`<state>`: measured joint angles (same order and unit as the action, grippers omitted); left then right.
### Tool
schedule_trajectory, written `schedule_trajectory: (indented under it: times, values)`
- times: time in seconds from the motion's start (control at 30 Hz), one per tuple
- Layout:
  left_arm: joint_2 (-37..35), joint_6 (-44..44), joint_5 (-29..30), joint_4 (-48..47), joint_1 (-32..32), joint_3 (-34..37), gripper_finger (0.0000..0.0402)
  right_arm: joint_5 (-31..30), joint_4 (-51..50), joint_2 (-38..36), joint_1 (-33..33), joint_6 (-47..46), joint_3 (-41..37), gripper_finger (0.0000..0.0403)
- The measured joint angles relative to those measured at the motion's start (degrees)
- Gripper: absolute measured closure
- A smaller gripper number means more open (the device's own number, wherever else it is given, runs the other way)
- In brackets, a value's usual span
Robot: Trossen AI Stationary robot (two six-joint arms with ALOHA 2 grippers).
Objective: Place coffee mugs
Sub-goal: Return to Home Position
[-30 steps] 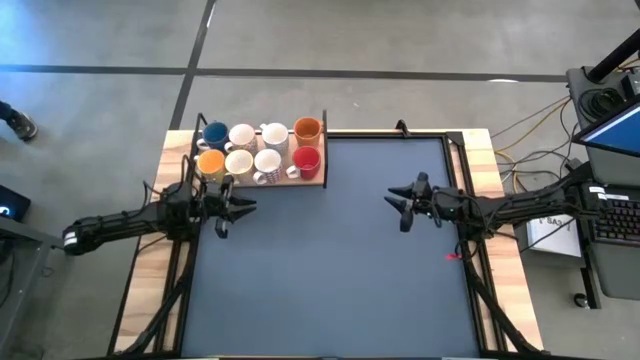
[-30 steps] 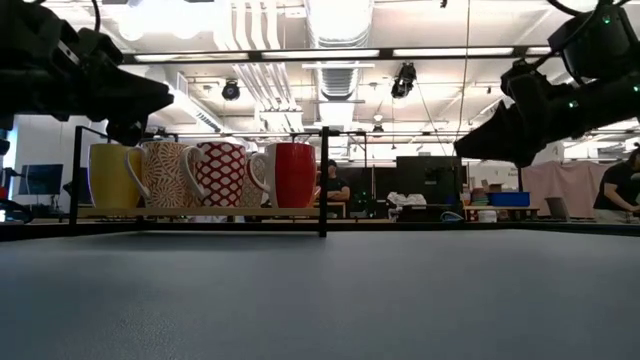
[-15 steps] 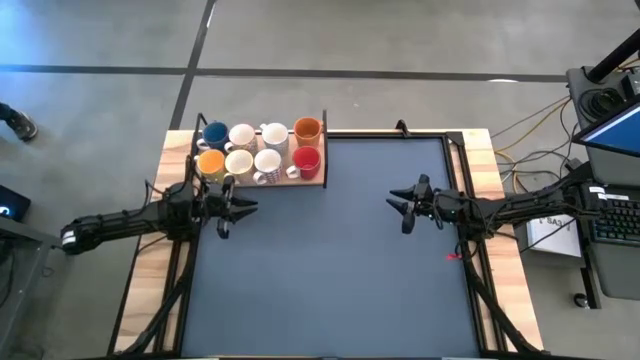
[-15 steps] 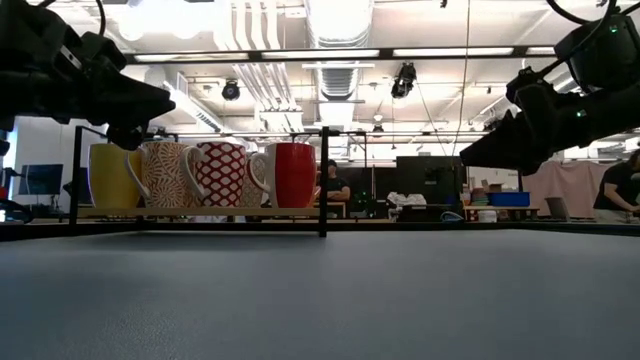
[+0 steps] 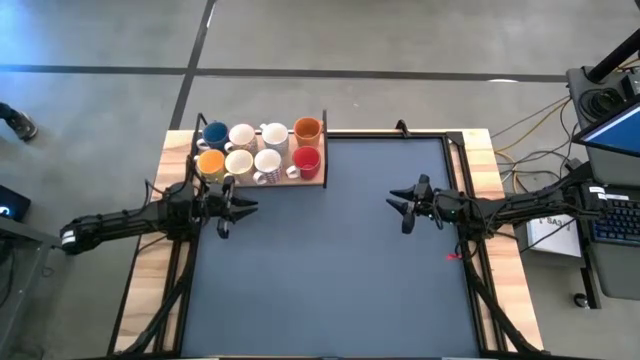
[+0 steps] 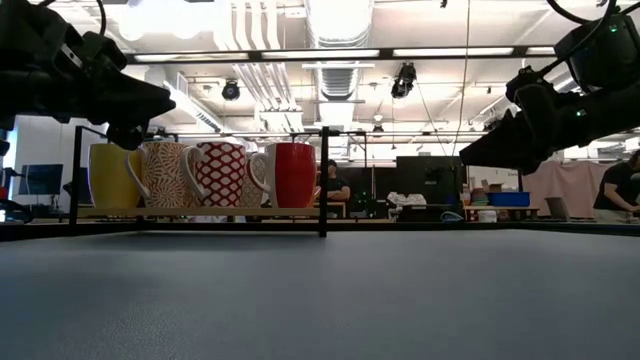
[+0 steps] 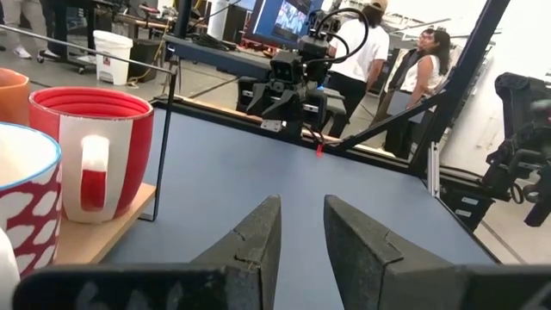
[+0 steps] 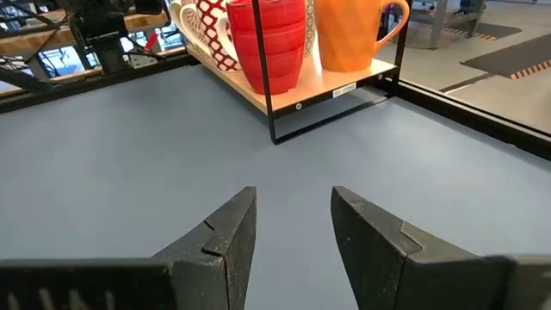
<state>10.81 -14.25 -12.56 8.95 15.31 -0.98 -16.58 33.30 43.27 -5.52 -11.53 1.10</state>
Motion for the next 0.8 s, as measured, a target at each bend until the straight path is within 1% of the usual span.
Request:
schedule_trajectory:
  times: [0.2, 0.33, 0.63, 0.8]
  values:
    - [0.0, 0.0, 0.0, 0.0, 0.0, 0.0, 0.0329, 0.0, 0.0, -0.9, 0.0, 0.0, 0.0, 0.0264]
    - [-0.3, 0.0, 0.0, 0.0, 0.0, -0.1, 0.0329, 0.0, 0.0, -3.3, 0.0, 0.0, 0.0, 0.0262]
    - [-0.9, 0.0, 0.0, 0.0, 0.0, -0.1, 0.0329, 0.0, 0.0, -14.4, 0.0, 0.0, -0.1, 0.0268]
    - [-2.7, 0.0, 0.0, 0.0, 0.0, -0.1, 0.0329, 0.0, 0.0, -20.3, 0.0, 0.0, -0.1, 0.0268]
